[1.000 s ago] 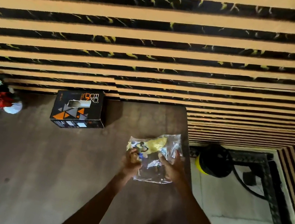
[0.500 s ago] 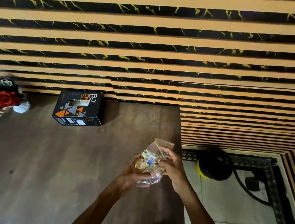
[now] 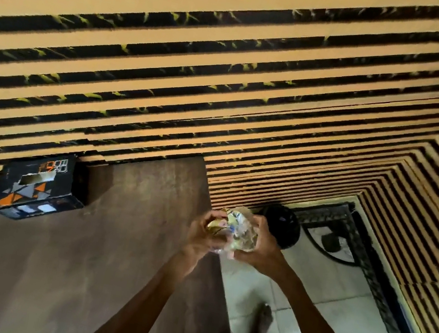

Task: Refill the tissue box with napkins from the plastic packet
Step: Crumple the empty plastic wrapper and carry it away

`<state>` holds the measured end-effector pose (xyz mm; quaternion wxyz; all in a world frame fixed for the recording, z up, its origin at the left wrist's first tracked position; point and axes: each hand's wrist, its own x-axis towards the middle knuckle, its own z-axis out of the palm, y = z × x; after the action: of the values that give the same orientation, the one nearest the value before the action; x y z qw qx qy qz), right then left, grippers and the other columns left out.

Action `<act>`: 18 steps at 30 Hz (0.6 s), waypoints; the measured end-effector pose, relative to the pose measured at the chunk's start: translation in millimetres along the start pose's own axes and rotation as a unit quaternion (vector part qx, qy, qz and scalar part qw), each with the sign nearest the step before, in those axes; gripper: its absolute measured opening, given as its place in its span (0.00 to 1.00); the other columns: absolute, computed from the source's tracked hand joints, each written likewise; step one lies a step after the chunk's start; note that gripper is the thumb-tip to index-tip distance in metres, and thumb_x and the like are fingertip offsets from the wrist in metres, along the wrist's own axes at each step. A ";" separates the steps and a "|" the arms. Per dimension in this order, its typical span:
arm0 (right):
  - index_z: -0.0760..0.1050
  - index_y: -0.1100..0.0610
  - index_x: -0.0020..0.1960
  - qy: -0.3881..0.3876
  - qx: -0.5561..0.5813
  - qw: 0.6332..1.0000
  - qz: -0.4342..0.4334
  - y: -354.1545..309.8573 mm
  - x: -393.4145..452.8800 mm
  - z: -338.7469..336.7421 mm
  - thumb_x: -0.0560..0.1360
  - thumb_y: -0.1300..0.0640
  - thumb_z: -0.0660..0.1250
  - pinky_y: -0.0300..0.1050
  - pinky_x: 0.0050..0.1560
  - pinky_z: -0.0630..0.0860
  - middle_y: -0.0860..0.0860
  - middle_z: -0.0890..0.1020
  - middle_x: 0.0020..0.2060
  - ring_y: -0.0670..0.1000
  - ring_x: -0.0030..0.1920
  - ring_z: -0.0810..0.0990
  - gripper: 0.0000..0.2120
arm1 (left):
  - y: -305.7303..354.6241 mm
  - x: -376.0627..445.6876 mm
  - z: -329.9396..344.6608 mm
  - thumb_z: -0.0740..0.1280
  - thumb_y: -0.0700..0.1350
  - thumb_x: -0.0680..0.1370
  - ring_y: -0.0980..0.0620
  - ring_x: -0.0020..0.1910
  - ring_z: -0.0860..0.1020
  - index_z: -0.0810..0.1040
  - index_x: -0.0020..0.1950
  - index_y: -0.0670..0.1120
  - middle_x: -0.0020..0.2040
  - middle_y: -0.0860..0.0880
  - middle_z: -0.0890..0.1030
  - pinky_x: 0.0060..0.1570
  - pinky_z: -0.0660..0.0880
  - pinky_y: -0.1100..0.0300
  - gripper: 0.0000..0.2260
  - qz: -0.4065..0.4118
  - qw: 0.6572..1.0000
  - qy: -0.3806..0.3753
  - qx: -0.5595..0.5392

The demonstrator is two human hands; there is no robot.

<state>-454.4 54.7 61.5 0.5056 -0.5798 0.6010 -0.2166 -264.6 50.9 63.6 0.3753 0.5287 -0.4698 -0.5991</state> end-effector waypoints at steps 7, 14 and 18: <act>0.80 0.56 0.52 0.091 -0.039 0.994 0.037 47.6 34.9 -124.7 0.62 0.46 0.78 0.26 0.33 0.69 0.49 0.81 0.39 0.48 0.40 0.79 0.23 | 27.1 72.3 117.2 0.77 0.42 0.69 0.55 0.54 0.80 0.72 0.63 0.53 0.60 0.49 0.79 0.49 0.77 0.61 0.25 -0.122 0.990 -0.060 -0.036; 0.82 0.52 0.47 0.072 0.206 0.962 0.161 109.4 73.5 -211.6 0.67 0.56 0.77 0.52 0.47 0.79 0.58 0.84 0.45 0.54 0.45 0.82 0.11 | 23.5 127.1 204.6 0.69 0.33 0.75 0.63 0.57 0.79 0.67 0.69 0.51 0.60 0.57 0.79 0.48 0.76 0.68 0.26 -0.124 0.984 -0.125 -0.009; 0.69 0.50 0.65 0.031 0.290 0.929 0.230 160.4 109.6 -229.8 0.71 0.52 0.74 0.51 0.45 0.81 0.59 0.78 0.62 0.60 0.56 0.82 0.25 | -12.1 177.7 244.9 0.75 0.37 0.71 0.45 0.55 0.82 0.75 0.64 0.46 0.57 0.46 0.83 0.48 0.82 0.50 0.22 -0.145 0.989 -0.006 0.005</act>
<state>-708.4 -83.1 -22.6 0.6689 -0.2473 0.6439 -0.2770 -533.8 -73.3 1.9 0.2789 0.5894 -0.3931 -0.6483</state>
